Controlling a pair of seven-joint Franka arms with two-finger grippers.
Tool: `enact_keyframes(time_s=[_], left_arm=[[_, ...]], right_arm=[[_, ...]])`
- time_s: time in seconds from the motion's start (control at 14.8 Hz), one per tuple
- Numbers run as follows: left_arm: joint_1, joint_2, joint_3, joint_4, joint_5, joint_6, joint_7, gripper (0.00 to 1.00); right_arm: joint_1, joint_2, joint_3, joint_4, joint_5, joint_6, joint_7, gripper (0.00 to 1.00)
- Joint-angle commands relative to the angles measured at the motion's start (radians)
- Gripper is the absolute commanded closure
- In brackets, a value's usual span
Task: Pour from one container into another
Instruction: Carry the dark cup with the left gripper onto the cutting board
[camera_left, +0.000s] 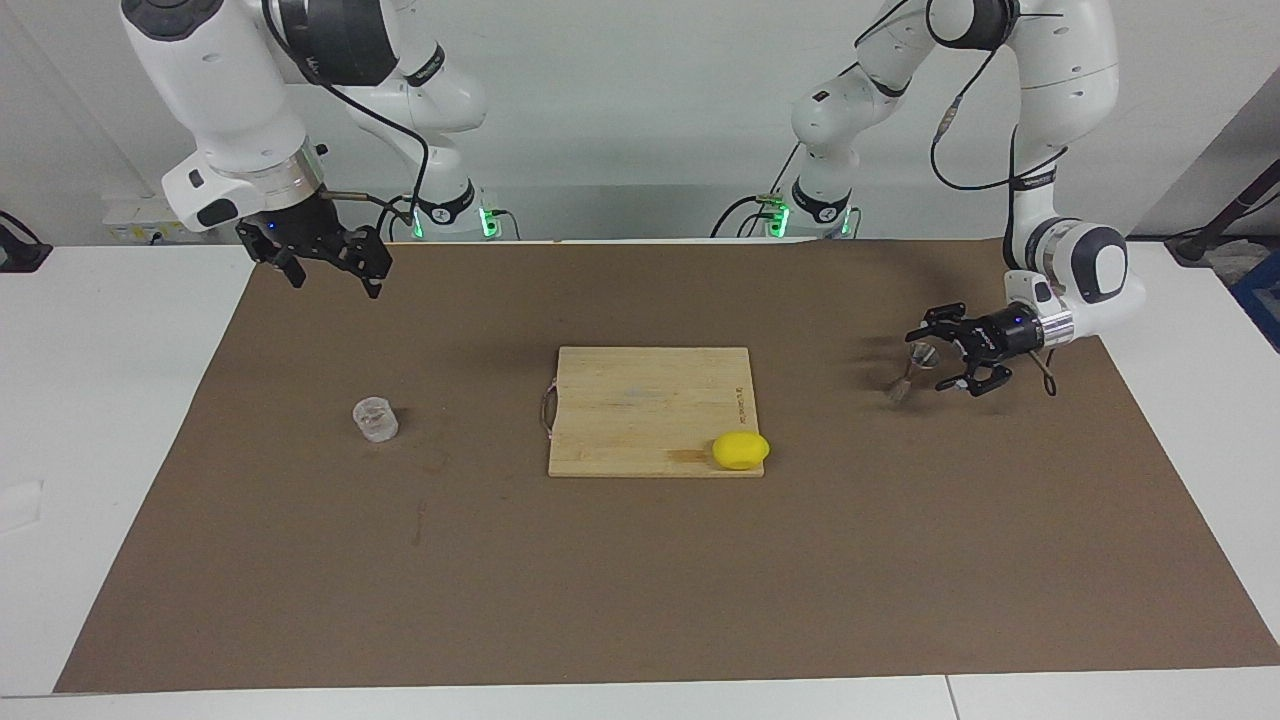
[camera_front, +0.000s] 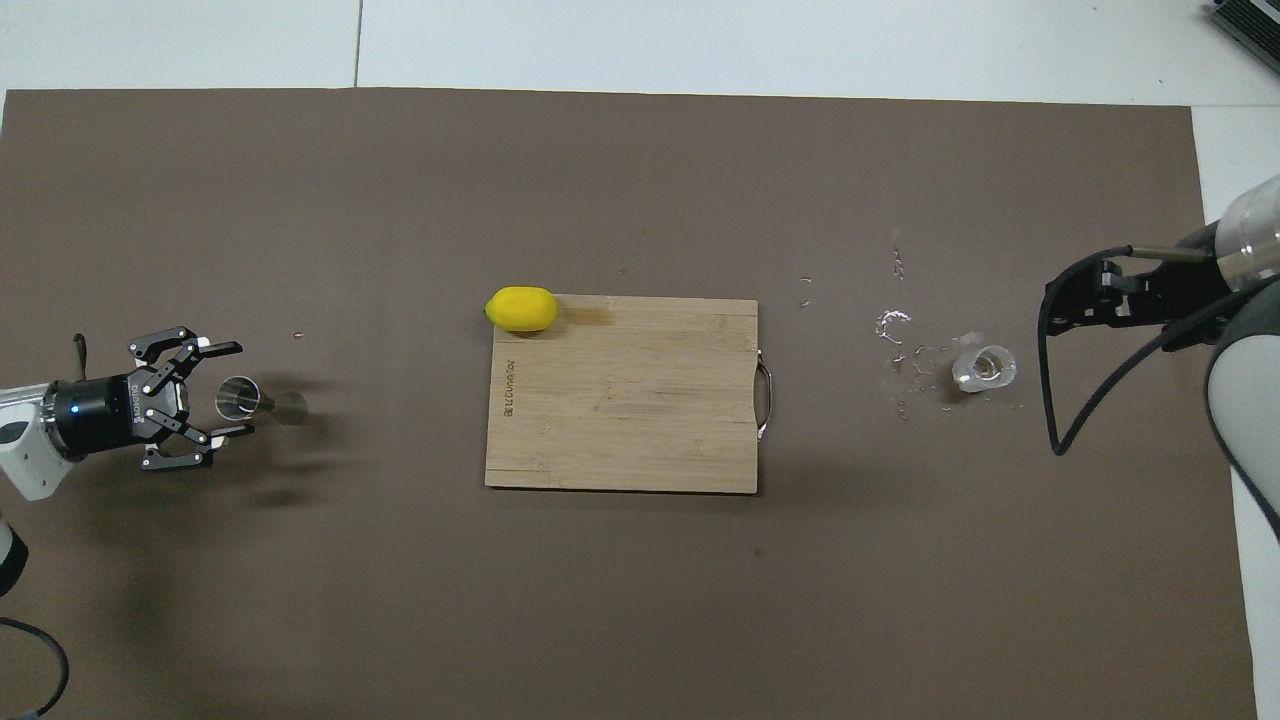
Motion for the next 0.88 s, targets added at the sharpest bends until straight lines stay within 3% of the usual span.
enact_keyframes(time_s=[0.0,0.14,0.27,0.41,0.47,0.81], left_arm=[[-0.019,-0.014,0.016,-0.024,-0.011,0.019,0.019,0.06],[-0.019,-0.014,0.016,-0.024,-0.008,0.021,0.017,0.16],[-0.019,-0.012,0.016,-0.023,-0.001,0.022,0.017,0.44],[-0.019,-0.012,0.016,-0.021,0.000,0.029,0.017,0.63],[-0.019,-0.012,0.016,-0.021,-0.001,0.029,0.017,0.67],[-0.031,-0.009,0.010,0.011,-0.001,0.003,-0.001,0.66]], right_arm=[[-0.011,0.004,0.005,0.005,0.005,-0.007,-0.015,0.00],[-0.011,0.004,0.005,0.005,0.005,-0.007,-0.015,0.00],[-0.011,0.002,0.005,0.005,0.006,-0.007,-0.015,0.00],[-0.011,0.004,0.005,0.005,0.006,-0.007,-0.015,0.00],[-0.011,0.004,0.005,0.005,0.006,-0.007,-0.015,0.00],[-0.011,0.004,0.005,0.005,0.006,-0.007,-0.015,0.00]])
